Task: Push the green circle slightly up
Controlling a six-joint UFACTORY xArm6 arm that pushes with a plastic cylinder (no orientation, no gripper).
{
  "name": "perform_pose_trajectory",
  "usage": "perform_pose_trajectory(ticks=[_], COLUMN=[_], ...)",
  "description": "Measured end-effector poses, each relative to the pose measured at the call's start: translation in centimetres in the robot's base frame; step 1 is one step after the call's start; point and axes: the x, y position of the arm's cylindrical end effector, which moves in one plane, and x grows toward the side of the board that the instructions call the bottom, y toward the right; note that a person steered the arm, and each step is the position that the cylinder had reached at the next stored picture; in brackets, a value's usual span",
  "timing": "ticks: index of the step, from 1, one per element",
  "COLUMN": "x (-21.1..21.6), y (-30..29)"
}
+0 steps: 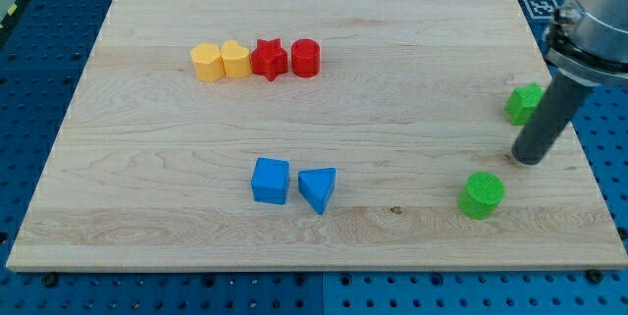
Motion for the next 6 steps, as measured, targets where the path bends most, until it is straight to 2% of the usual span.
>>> perform_pose_trajectory(ticks=[2, 4, 6], x=[4.7, 7.4, 4.7], y=[-0.2, -5.8, -7.8])
